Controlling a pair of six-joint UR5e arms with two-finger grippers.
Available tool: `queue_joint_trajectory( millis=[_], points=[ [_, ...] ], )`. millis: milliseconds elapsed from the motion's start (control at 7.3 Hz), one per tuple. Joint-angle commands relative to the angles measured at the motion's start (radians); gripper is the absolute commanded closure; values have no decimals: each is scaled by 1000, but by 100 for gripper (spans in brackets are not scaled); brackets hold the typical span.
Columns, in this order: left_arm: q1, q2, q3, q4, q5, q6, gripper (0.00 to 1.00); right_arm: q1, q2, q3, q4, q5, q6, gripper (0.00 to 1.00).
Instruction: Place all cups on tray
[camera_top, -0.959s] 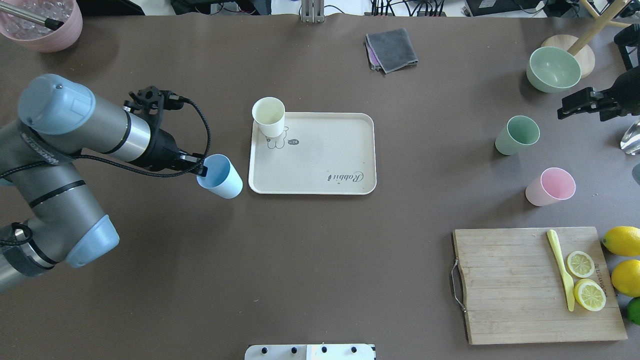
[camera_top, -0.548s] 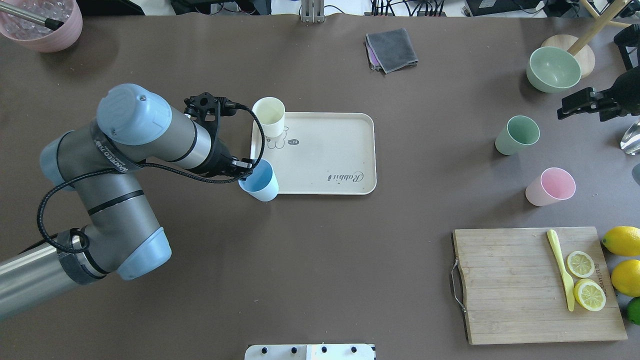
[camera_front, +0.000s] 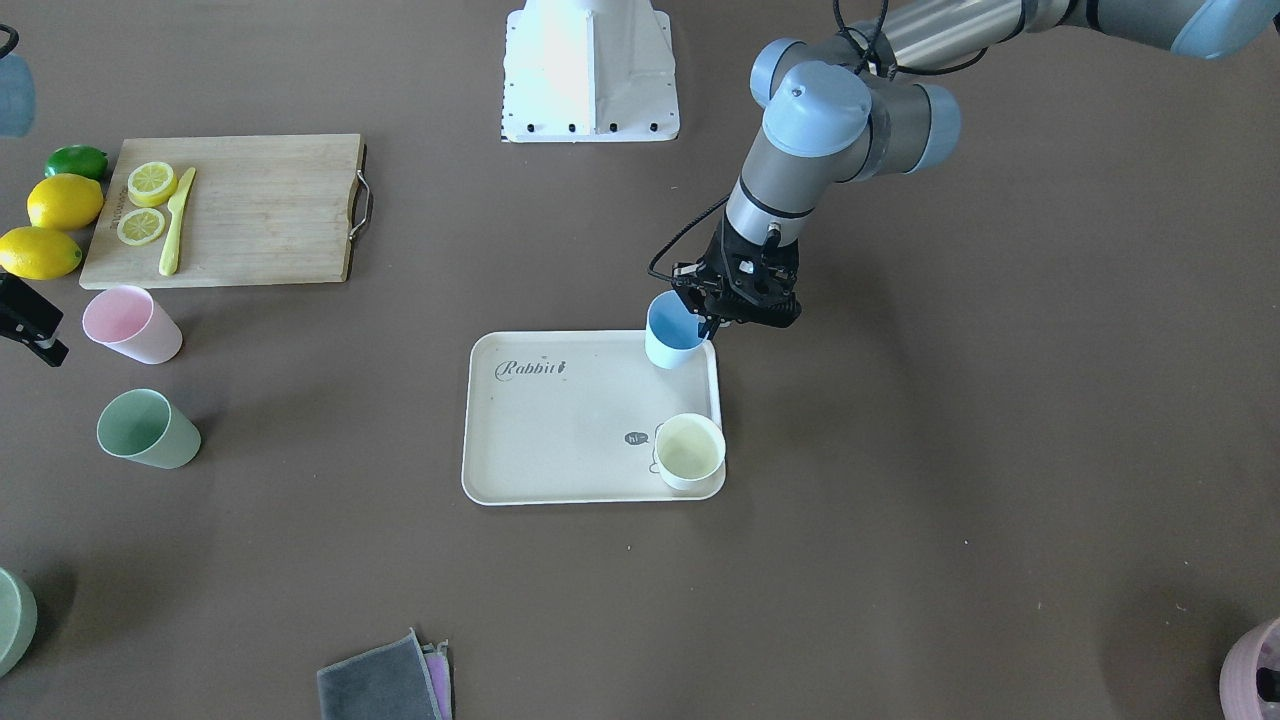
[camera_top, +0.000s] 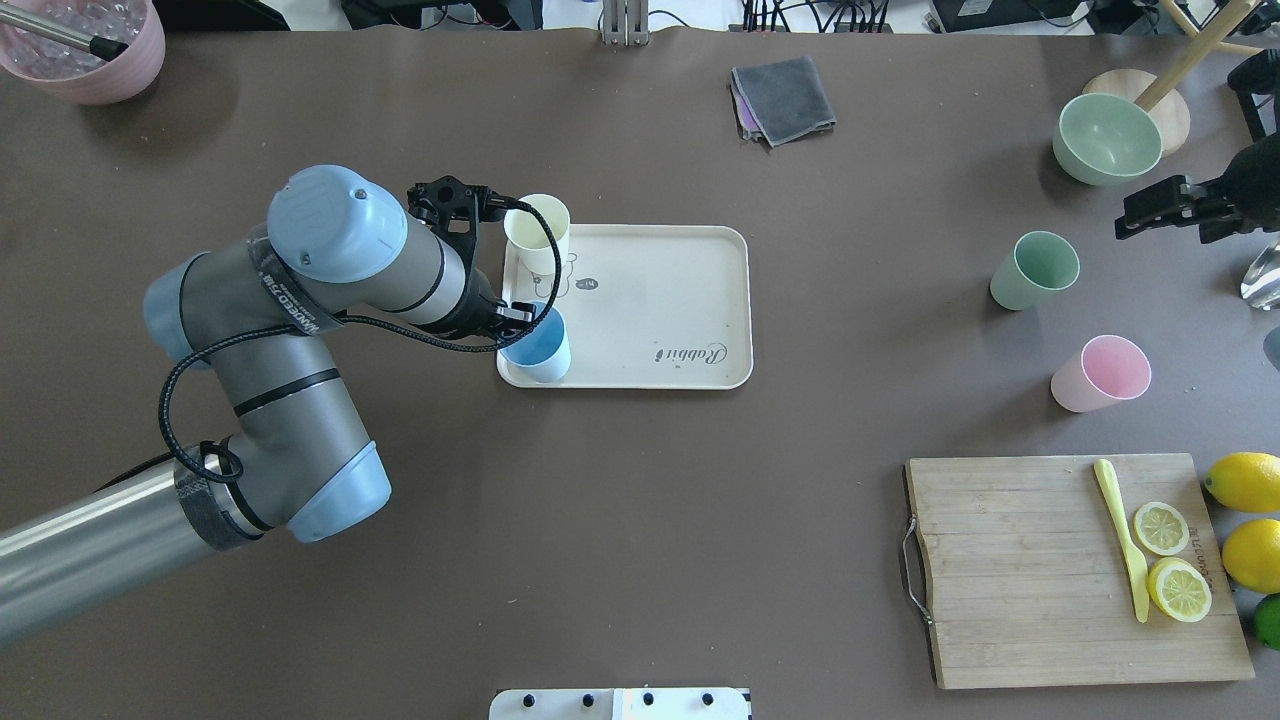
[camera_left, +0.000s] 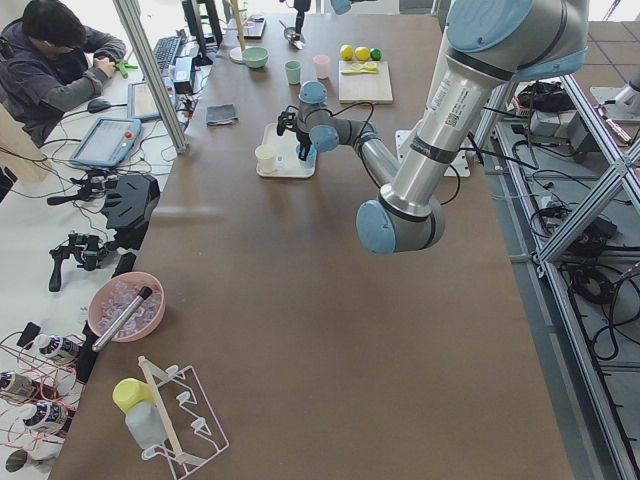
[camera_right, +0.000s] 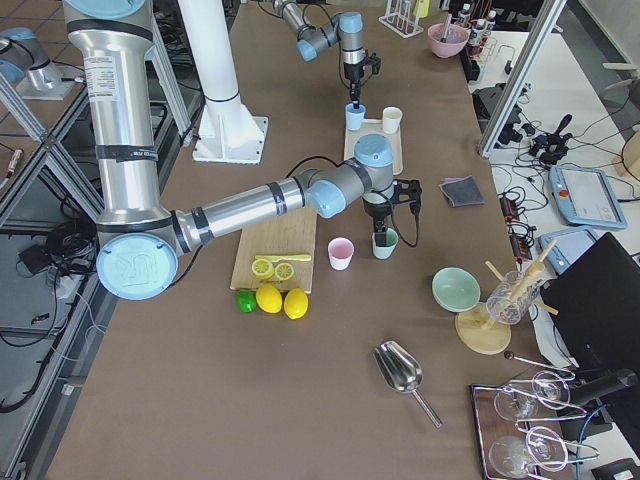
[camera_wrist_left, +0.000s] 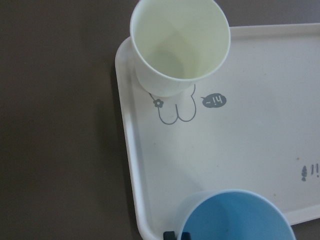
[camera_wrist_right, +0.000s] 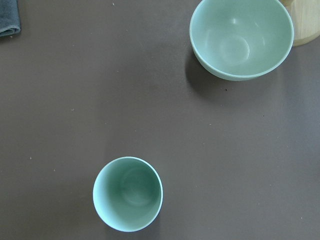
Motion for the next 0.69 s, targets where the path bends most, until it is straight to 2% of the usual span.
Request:
queue_joint_trajectory(
  millis=[0,137,274,411,548],
  points=[
    [-3,-7,4,0,2,1,100,0,0,0,0,0,0,0],
    [-7,-10,4,0,2,1,89,0,0,0,0,0,0,0],
    [-13,-11,4,1,3,1,88,1,0,0,0,0,0,0],
    [-17,-12,5,1,3,3,80,0,0,-2,0,0,-2,0],
    [-17,-13,5,1,3,4,64,1,0,0,0,0,-6,0]
  ],
)
